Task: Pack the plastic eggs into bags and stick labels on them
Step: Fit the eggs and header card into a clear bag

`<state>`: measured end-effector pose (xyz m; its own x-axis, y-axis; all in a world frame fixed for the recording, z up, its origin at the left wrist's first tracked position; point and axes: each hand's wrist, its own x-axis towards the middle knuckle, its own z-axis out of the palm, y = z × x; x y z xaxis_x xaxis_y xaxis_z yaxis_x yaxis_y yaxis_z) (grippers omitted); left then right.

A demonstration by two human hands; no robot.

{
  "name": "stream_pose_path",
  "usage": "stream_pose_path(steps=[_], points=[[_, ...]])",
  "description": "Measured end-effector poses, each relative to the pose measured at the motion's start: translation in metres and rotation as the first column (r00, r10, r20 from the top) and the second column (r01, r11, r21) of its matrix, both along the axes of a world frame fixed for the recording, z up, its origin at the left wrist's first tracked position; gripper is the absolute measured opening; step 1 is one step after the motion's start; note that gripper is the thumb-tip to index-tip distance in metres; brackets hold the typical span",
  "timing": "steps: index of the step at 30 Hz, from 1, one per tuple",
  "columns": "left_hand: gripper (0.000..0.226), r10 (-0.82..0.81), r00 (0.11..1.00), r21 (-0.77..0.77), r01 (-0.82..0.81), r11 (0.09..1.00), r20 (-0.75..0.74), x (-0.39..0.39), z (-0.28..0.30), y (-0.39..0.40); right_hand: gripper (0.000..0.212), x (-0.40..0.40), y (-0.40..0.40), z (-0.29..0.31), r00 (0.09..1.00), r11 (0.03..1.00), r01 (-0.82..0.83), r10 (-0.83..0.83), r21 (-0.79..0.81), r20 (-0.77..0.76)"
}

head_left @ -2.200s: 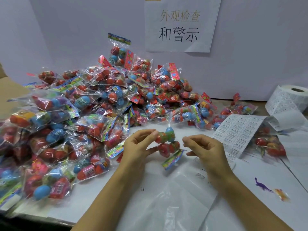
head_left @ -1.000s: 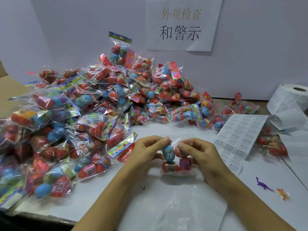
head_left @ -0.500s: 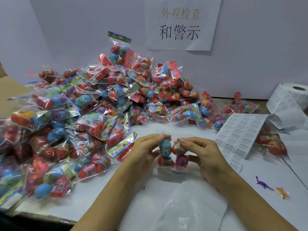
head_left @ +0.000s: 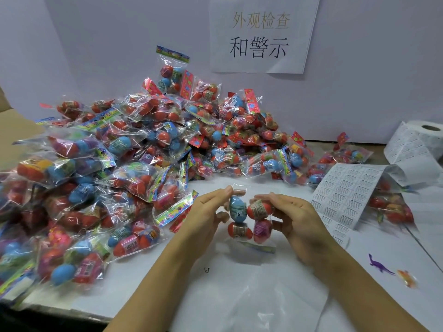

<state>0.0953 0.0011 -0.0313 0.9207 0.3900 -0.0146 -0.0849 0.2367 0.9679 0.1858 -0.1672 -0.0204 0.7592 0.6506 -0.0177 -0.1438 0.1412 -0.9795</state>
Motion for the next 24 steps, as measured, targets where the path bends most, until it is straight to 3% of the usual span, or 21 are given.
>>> stream_pose_path(steps=[4,7,13,17,24], points=[[0.032,0.065,0.998,0.144,-0.067,0.987,0.016,-0.002,-0.003,0.002,0.027,0.002,-0.005,-0.001,0.975,0.990,0.104,-0.083,-0.091,0.206],[0.035,0.062,0.997,0.208,-0.069,0.976,0.038,-0.003,-0.002,0.002,0.024,0.005,-0.009,-0.002,0.965,0.988,0.136,-0.117,-0.067,0.237],[0.028,0.008,0.995,0.186,-0.027,0.982,0.100,-0.006,0.001,-0.001,0.028,0.005,-0.010,-0.002,0.975,0.993,0.119,-0.121,0.022,0.184],[0.035,0.045,0.995,0.082,-0.052,0.995,0.091,-0.004,0.001,0.000,0.037,0.007,-0.011,-0.004,0.979,0.989,0.144,-0.139,-0.020,0.152],[0.035,0.084,0.986,0.046,-0.091,0.995,0.147,0.000,-0.008,0.003,0.045,0.001,-0.007,-0.006,0.952,0.988,0.100,-0.060,-0.118,0.301]])
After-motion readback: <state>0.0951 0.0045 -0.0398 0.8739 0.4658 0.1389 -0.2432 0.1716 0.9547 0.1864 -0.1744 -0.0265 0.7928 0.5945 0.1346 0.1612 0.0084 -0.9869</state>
